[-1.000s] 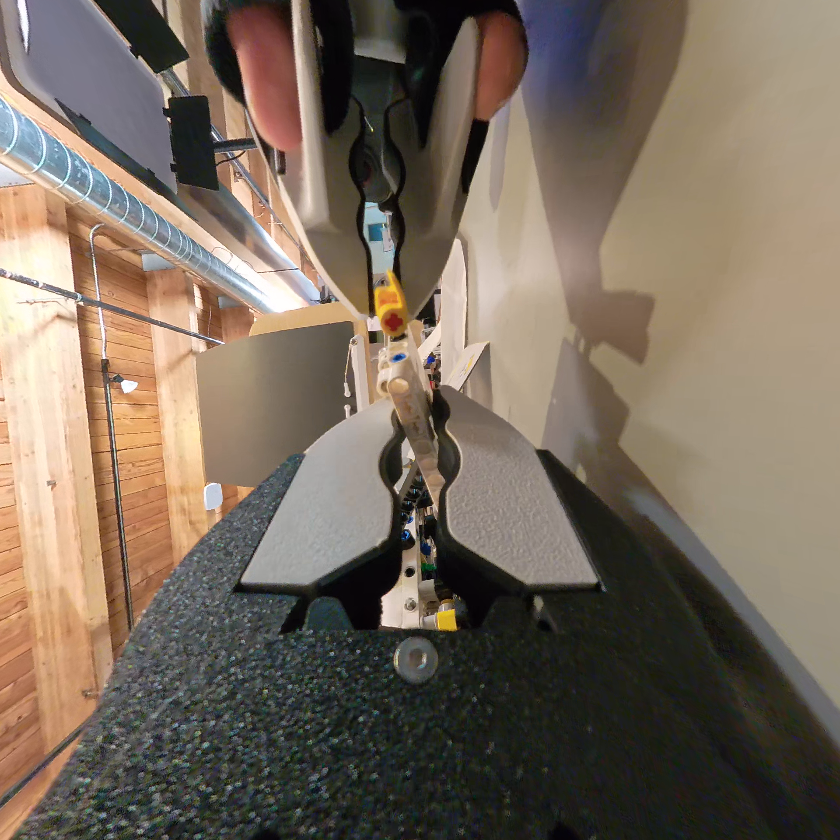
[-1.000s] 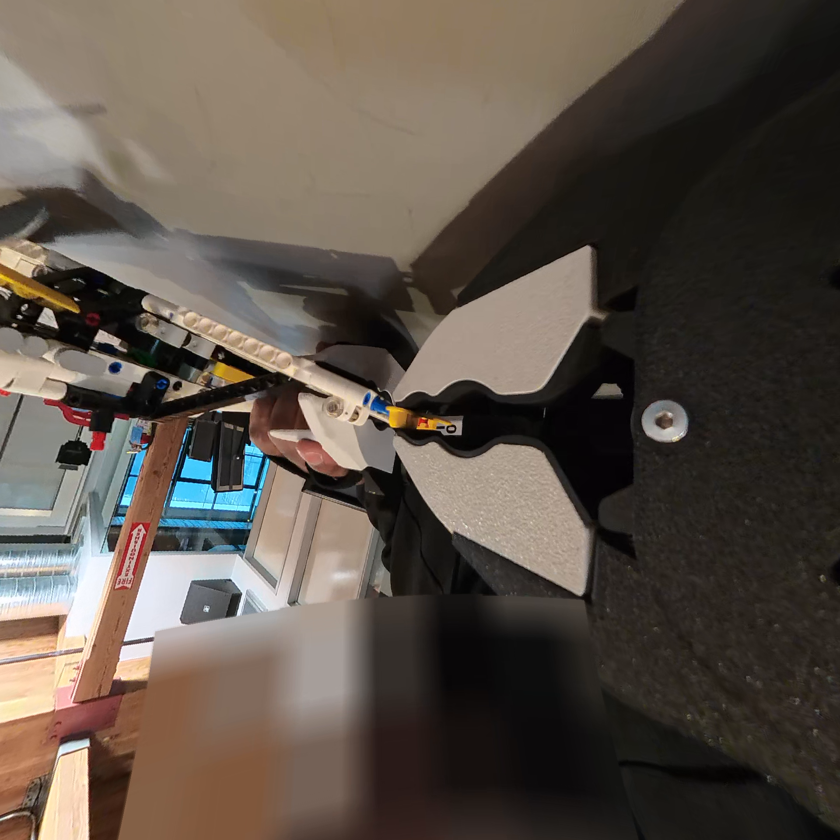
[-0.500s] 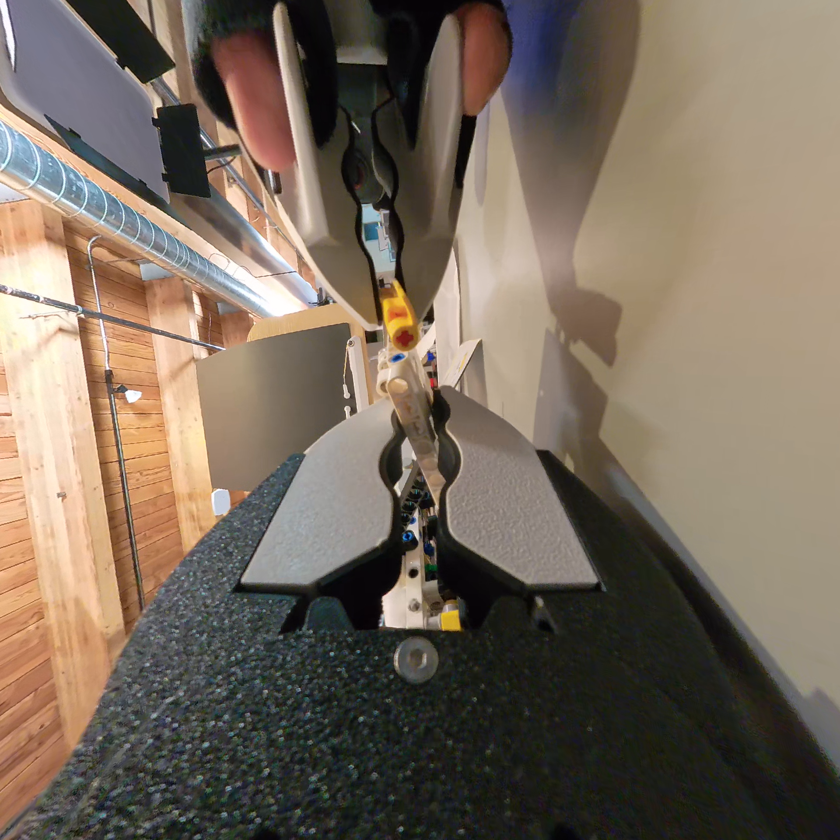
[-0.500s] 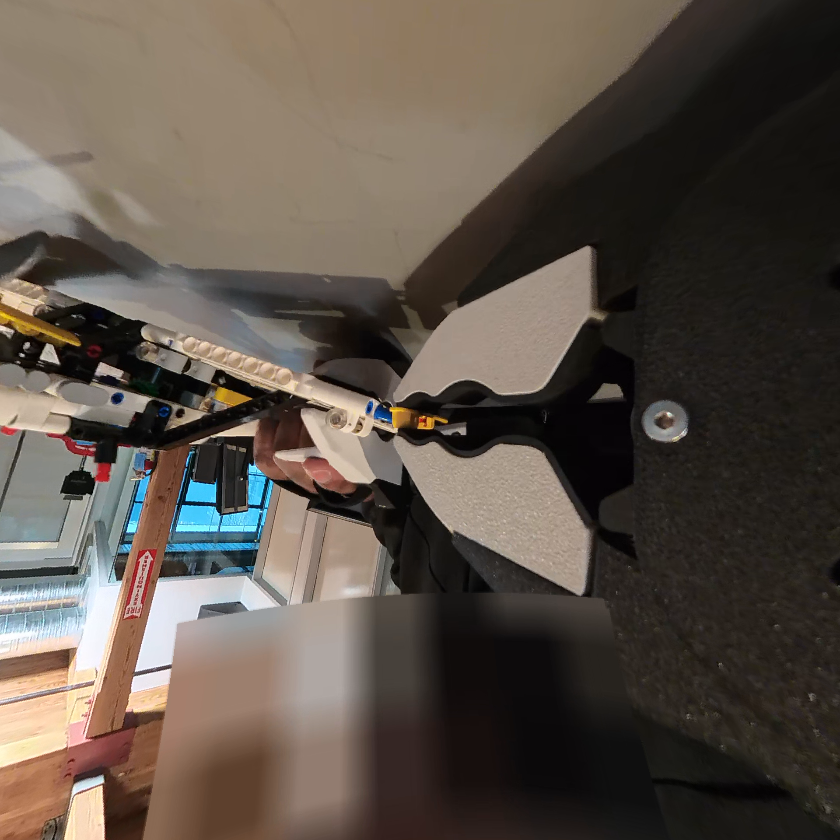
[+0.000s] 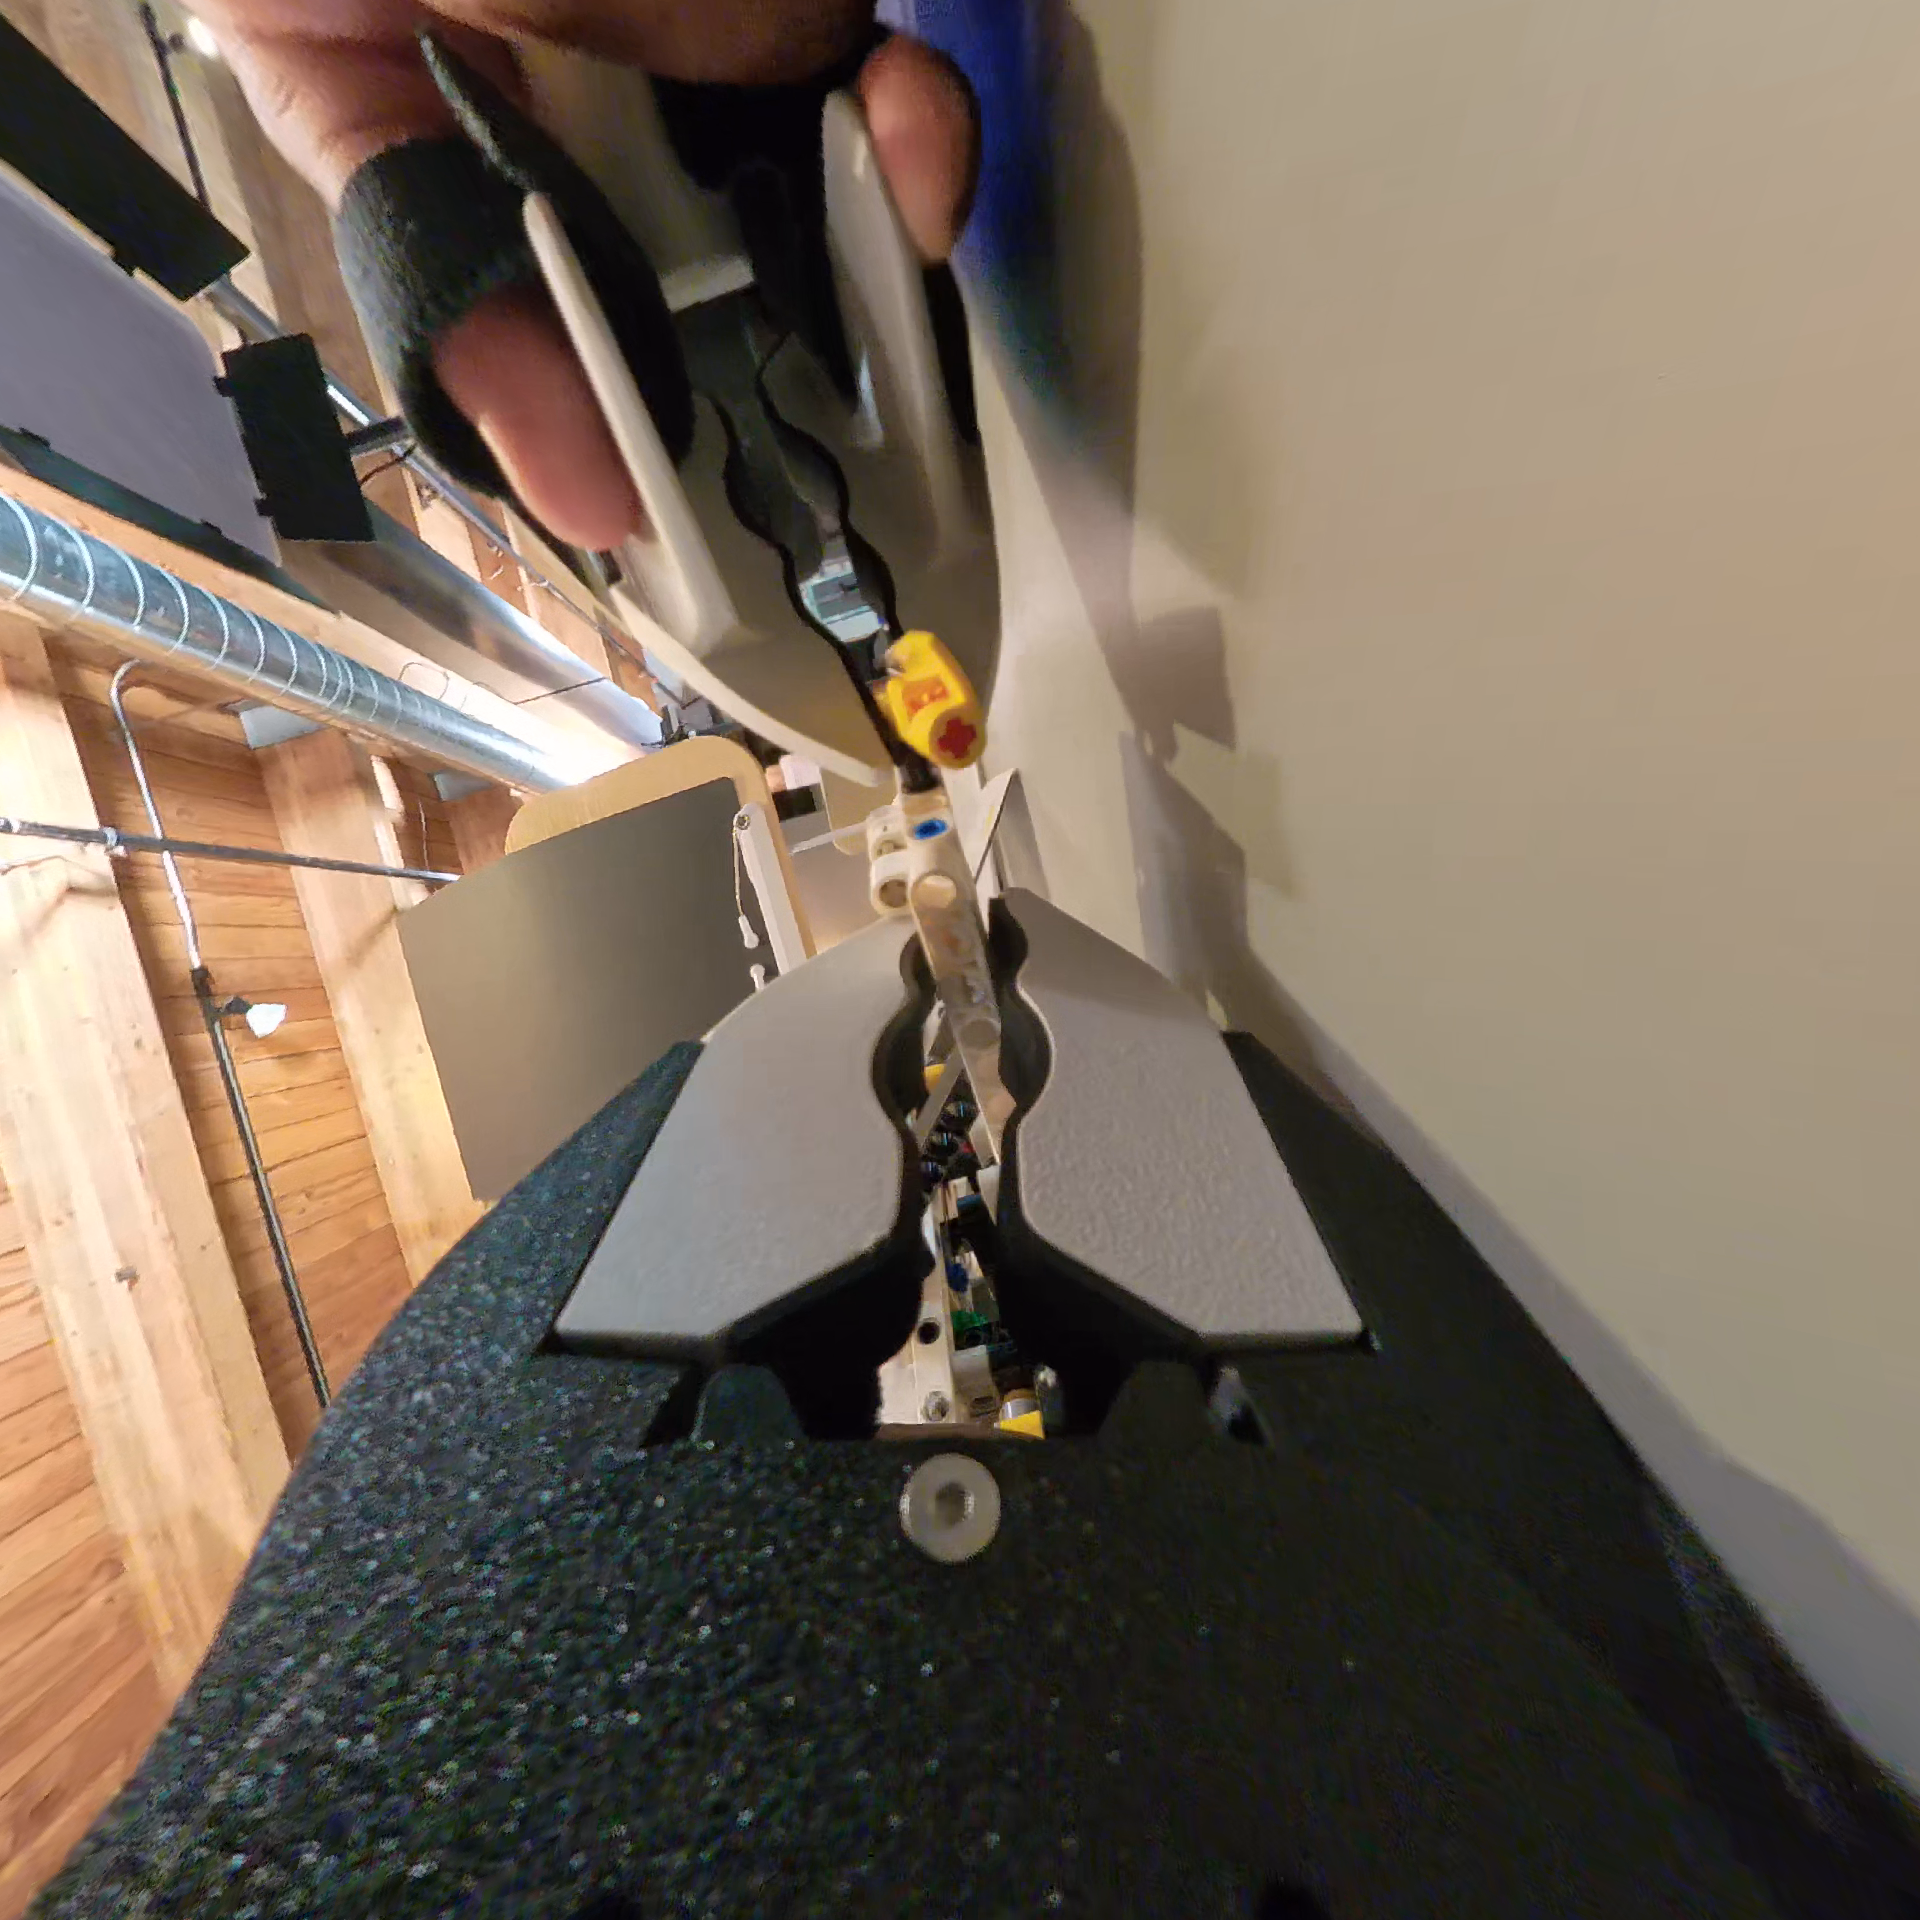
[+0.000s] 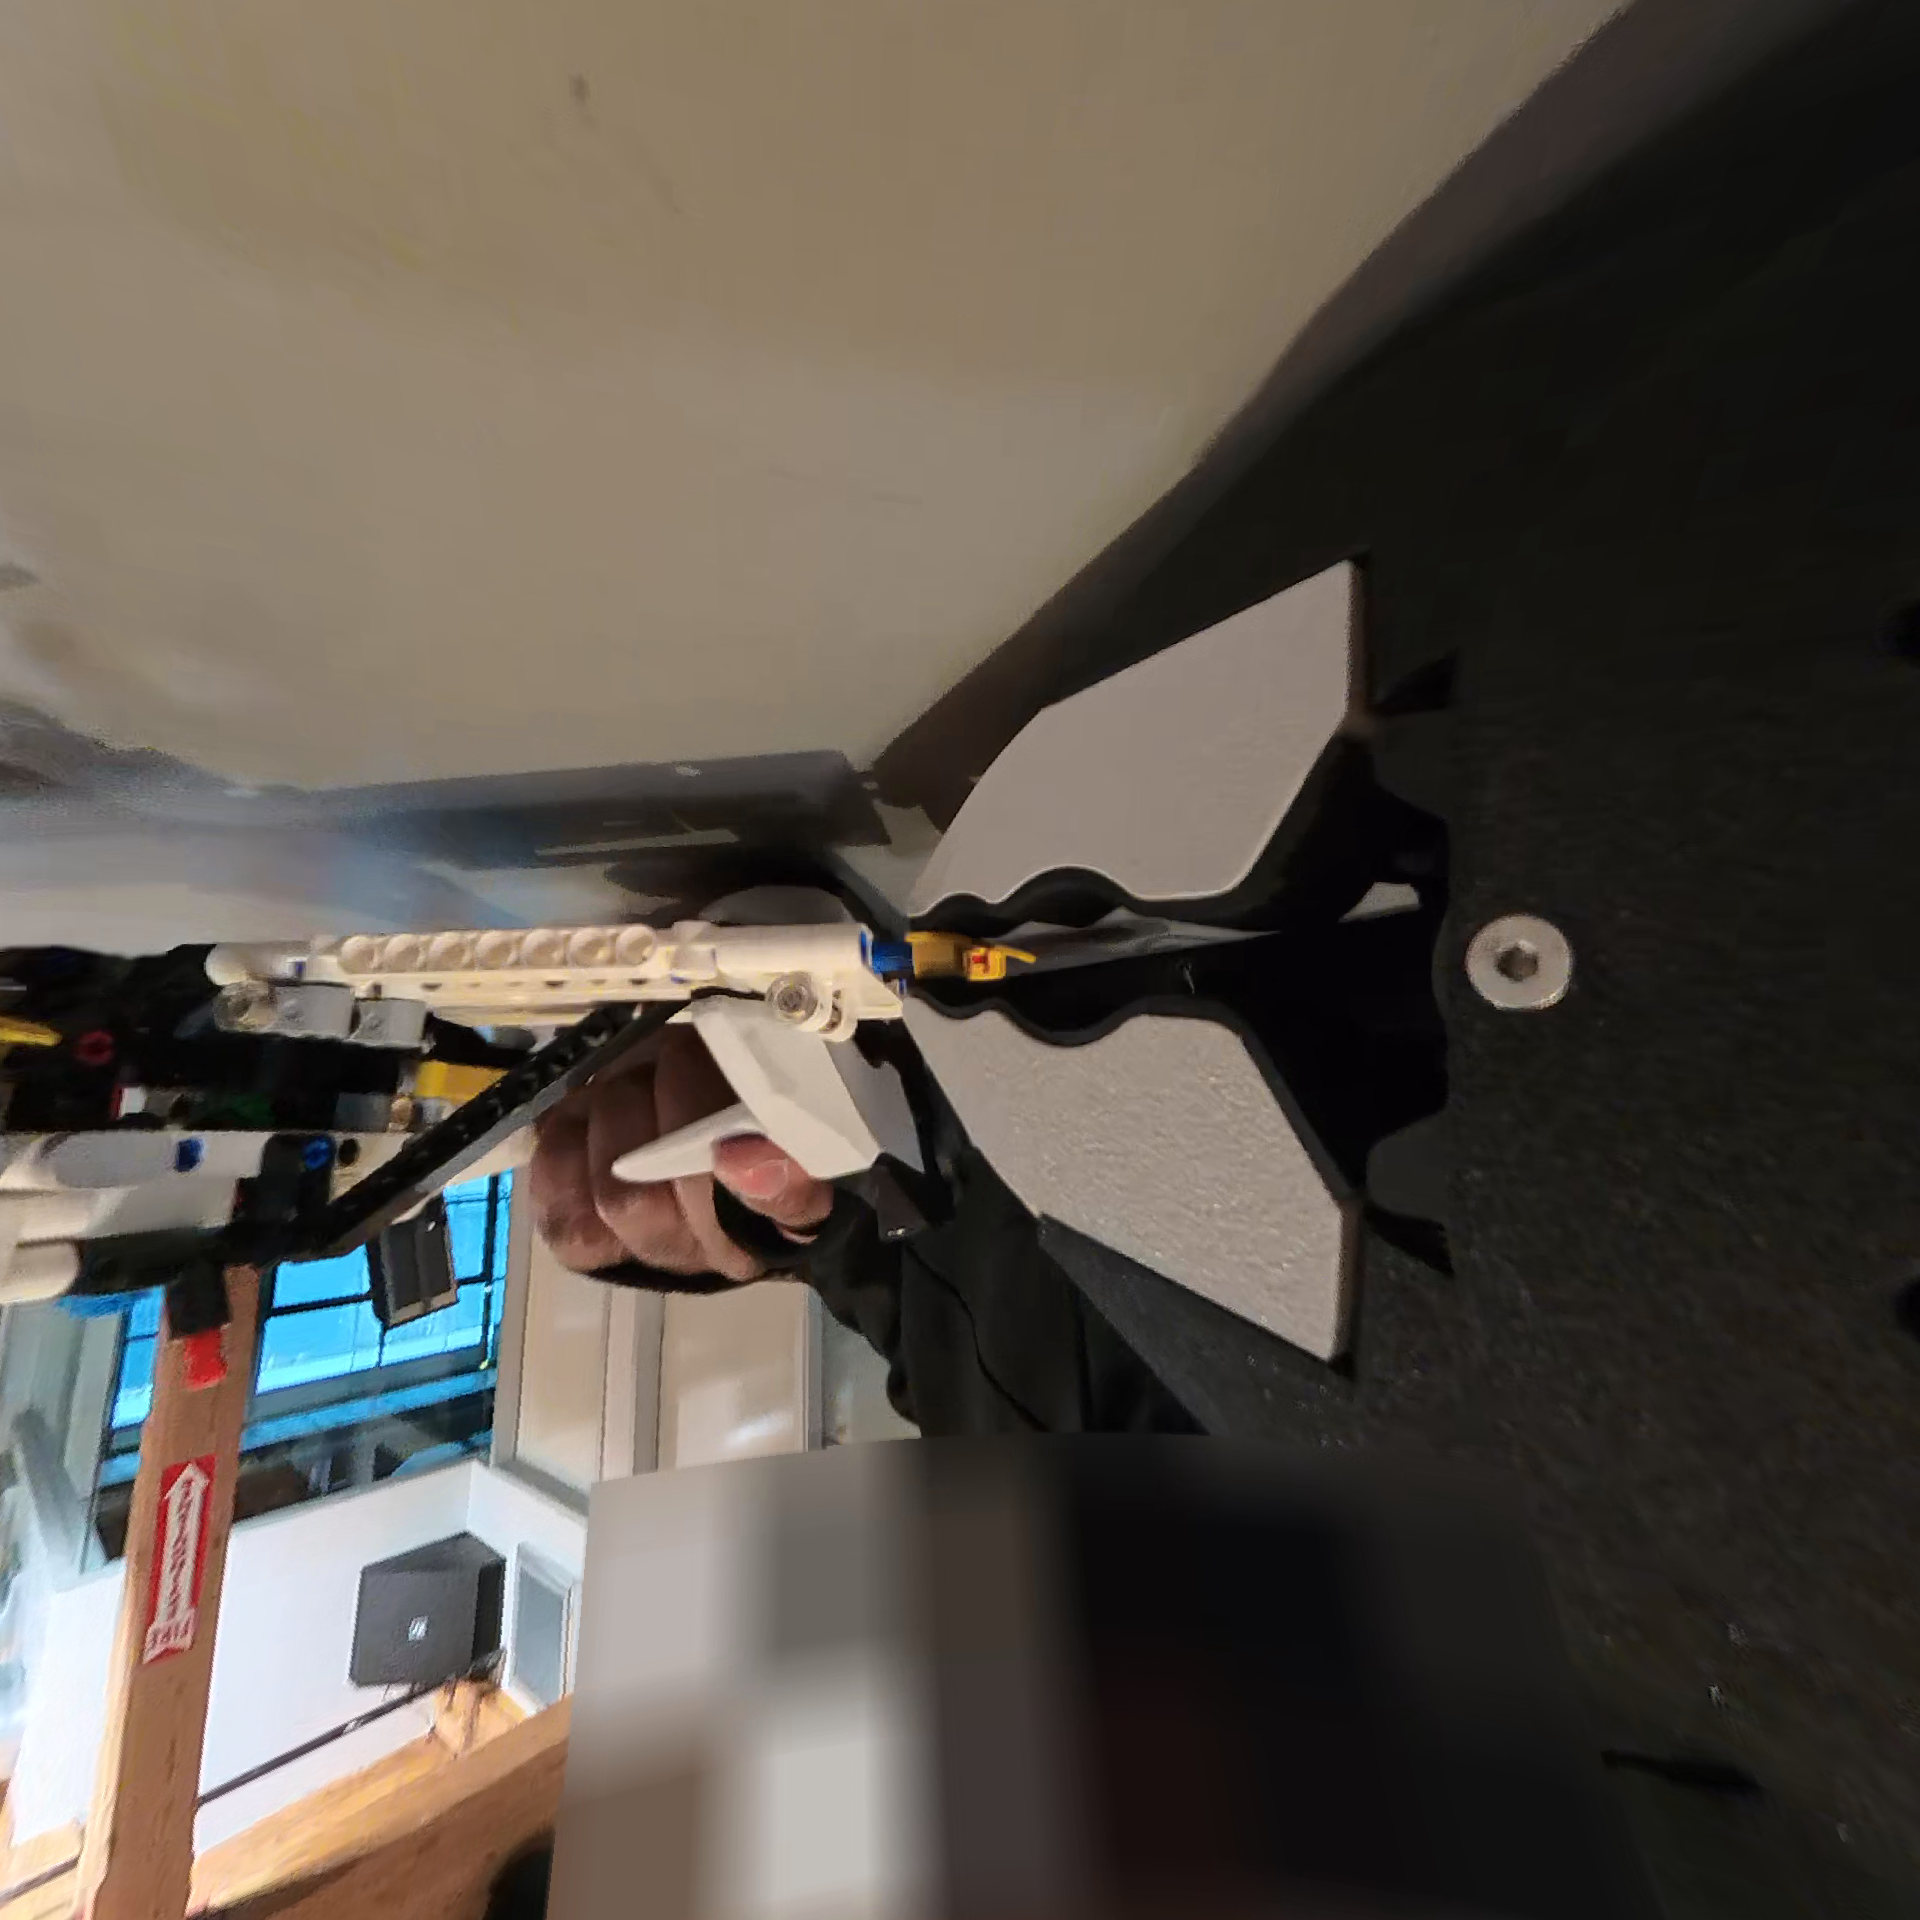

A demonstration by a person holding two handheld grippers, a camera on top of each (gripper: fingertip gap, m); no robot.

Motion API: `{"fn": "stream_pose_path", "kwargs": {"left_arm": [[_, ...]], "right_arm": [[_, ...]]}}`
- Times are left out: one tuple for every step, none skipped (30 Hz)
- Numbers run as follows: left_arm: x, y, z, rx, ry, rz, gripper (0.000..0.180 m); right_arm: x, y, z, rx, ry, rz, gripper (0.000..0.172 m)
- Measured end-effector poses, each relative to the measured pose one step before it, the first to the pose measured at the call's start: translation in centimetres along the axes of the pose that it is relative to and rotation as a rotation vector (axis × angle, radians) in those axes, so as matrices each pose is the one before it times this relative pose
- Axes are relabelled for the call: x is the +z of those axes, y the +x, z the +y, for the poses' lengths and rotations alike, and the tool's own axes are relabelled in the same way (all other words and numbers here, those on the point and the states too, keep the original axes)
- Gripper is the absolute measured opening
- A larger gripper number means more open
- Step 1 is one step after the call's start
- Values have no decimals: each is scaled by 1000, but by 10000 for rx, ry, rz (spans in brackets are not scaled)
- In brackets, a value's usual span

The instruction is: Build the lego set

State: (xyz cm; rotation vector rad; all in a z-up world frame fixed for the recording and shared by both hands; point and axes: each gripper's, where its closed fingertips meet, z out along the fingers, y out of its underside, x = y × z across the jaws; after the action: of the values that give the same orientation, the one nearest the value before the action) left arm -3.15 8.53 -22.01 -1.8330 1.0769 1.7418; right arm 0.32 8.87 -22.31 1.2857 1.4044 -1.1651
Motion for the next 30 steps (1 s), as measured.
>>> {"fn": "stream_pose_path", "kwargs": {"left_arm": [[-10,186,9,36,117,155,6],[-3,162,56,-69,41,119,7],[-3,43,82,-95,-16,11,7],[3,90,-3,-116,62,59,7],[62,198,-34,-247,159,175,9],[85,104,8,-205,103,79,9],[80,39,21,-87,3,32,9],[111,51,24,-107,-5,55,9],[131,61,38,-114,-50,73,10],[93,86,5,-73,-53,96,11],[20,25,-28,-2,-41,27,11],[-41,-6,-71,37,8,-28,11],[-54,56,-89,-63,56,32,11],[-15,75,-19,-102,34,48,11],[-6,57,8,3,14,41,11],[-21,92,11,73,-22,87,11],[-34,79,16,94,-32,88,12],[-71,-56,-1,137,-36,-13,16],[-100,-156,-21,143,-31,-100,22],[-92,-108,-12,58,-38,-82,26],[-60,-61,7,-85,-35,-64,27],[-29,-5,9,-90,-19,-22,28],[-25,-26,-16,-35,17,-39,28],[-17,-68,-27,-40,23,-88,28],[-2,-48,-1,-38,-15,-54,28],[-14,38,-45,-23,7,17,27],[-29,146,-107,-54,73,85,23],[-40,131,-119,-75,99,79,18],[-36,59,-78,-31,60,21,16],[-19,-8,-47,28,23,-36,16]], "right_arm": [[122,139,30,-44,-143,97,6],[93,85,-15,-24,-86,-19,6],[51,-50,-63,6,16,-126,6],[-12,-62,-36,-83,61,-19,7],[-3,65,7,-167,92,147,7],[-9,97,8,-145,113,169,7],[-59,14,-11,-74,105,65,7],[-83,25,-58,-47,114,40,7],[-101,53,-94,-81,126,92,7],[-88,65,-67,-78,103,100,7],[-105,8,-22,-72,71,36,7],[-145,7,-12,-72,75,39,7],[-193,57,-78,-51,131,66,7],[-214,131,-67,-31,118,98,7],[-255,182,-57,-75,113,155,7],[-278,217,-72,-135,120,213,7],[-282,222,-91,-142,143,216,7],[-271,74,-166,-131,192,106,7],[-248,-138,-227,-134,227,-36,7],[-213,-207,-226,-138,233,-69,7],[-190,-186,-282,-162,268,-38,7],[-175,-178,-265,-182,271,-12,7],[-161,-55,-181,-123,210,48,7],[-126,8,-32,-23,113,44,7],[-65,-16,159,35,-3,7,7],[-29,107,315,18,-129,100,7],[-71,322,452,-119,-287,299,7],[-180,470,524,-331,-449,507,7],[-305,539,566,-507,-615,672,7],[-423,503,647,-595,-784,746,7]]}}
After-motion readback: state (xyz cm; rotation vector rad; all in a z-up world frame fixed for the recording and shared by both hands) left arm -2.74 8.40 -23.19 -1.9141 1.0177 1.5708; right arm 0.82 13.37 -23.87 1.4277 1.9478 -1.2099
